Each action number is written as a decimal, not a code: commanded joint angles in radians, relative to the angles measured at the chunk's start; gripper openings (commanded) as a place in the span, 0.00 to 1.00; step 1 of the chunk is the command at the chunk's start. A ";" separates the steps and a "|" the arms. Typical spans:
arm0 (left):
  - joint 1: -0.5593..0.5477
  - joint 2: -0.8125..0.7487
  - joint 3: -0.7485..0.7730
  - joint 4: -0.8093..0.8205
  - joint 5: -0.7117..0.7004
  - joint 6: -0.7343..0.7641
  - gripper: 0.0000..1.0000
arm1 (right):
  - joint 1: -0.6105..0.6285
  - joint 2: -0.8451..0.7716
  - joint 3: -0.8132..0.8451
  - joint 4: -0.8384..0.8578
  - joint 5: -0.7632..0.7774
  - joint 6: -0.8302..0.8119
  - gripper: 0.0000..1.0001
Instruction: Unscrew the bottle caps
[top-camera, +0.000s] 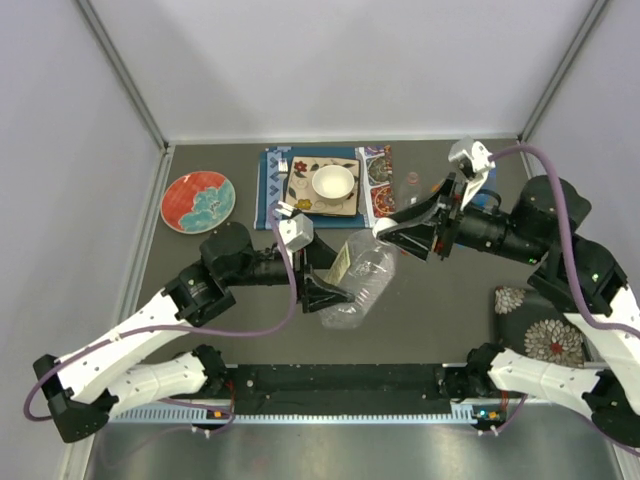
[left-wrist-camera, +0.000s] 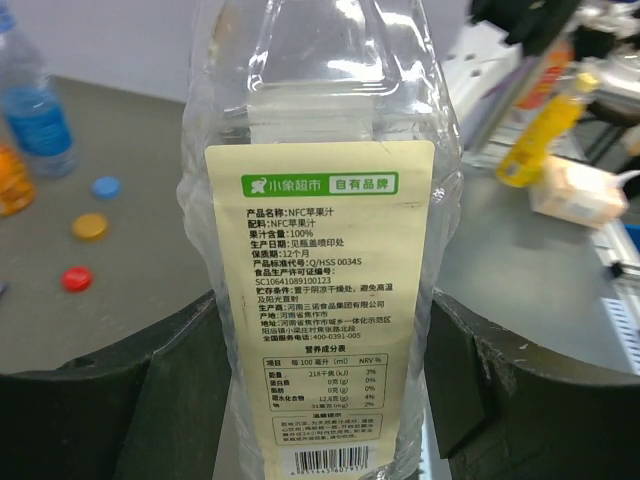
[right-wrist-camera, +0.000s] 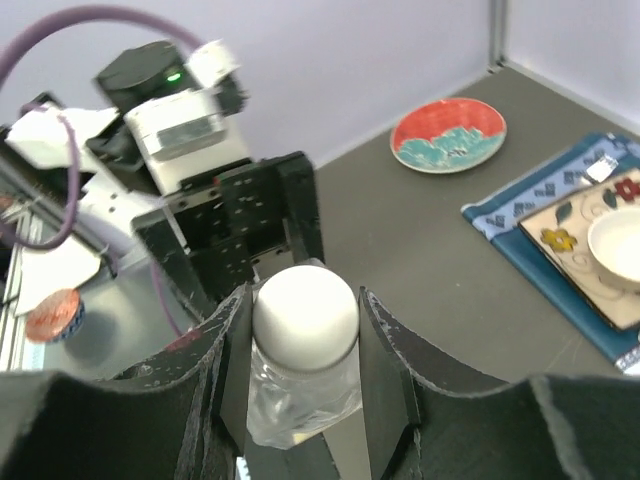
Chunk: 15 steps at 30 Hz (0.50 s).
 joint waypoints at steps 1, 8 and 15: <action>0.037 0.012 0.019 0.302 0.356 -0.212 0.00 | 0.012 0.002 0.026 0.025 -0.239 -0.193 0.00; 0.059 0.032 0.006 0.399 0.458 -0.318 0.00 | 0.010 -0.020 0.037 0.019 -0.378 -0.269 0.00; 0.062 0.061 0.009 0.436 0.536 -0.358 0.00 | 0.009 -0.078 0.025 0.013 -0.512 -0.377 0.00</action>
